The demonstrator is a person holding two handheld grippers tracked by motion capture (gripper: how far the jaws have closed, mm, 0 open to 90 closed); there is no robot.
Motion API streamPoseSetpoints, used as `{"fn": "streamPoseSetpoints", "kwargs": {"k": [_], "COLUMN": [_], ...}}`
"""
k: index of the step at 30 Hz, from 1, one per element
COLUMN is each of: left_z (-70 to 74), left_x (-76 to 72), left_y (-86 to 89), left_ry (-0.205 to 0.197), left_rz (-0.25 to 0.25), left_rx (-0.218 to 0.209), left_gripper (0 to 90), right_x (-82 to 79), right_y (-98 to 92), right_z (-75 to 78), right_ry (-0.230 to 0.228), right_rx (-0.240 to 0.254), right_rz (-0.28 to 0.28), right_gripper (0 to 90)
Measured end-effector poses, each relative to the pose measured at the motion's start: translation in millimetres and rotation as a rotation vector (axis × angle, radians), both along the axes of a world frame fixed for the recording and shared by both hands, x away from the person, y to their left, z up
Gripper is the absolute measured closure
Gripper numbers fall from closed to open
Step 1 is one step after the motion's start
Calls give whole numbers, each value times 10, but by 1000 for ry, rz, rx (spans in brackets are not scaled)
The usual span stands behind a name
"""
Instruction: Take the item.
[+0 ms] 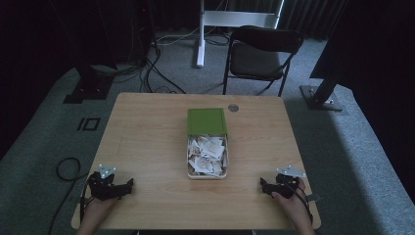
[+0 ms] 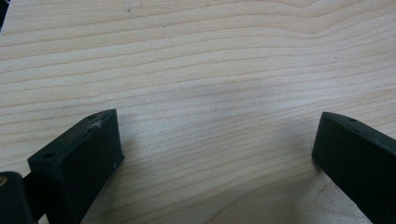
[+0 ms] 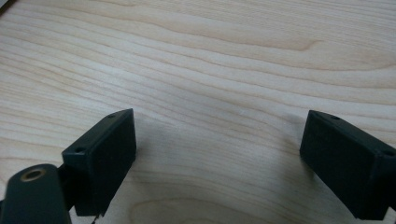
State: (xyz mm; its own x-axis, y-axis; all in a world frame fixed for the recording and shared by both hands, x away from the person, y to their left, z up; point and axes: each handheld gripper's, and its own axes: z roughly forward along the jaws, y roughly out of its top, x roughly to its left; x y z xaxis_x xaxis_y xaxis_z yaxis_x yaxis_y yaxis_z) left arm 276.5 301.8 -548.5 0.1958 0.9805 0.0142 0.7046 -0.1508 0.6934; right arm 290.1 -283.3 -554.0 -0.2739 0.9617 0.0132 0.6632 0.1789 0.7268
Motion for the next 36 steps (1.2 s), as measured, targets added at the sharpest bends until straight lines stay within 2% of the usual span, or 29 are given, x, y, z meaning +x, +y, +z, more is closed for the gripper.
{"fn": "streamPoseSetpoints", "kwargs": {"k": [10, 14, 18, 36], "left_z": [0, 0, 1, 0], "left_x": [0, 0, 0, 0], "left_y": [1, 1, 1, 0], "left_ry": [0, 0, 0, 0], "left_rz": [0, 0, 0, 1], "left_rx": [0, 0, 0, 0], "left_gripper": [23, 23, 23, 23], "right_x": [1, 7, 22, 178], "right_y": [-7, -22, -3, 199], "right_z": [1, 8, 33, 476], "right_ry": [-2, -8, -6, -81], "right_rx": [1, 29, 11, 31], "right_rz": [11, 12, 16, 86], "right_gripper": [109, 135, 136, 140]}}
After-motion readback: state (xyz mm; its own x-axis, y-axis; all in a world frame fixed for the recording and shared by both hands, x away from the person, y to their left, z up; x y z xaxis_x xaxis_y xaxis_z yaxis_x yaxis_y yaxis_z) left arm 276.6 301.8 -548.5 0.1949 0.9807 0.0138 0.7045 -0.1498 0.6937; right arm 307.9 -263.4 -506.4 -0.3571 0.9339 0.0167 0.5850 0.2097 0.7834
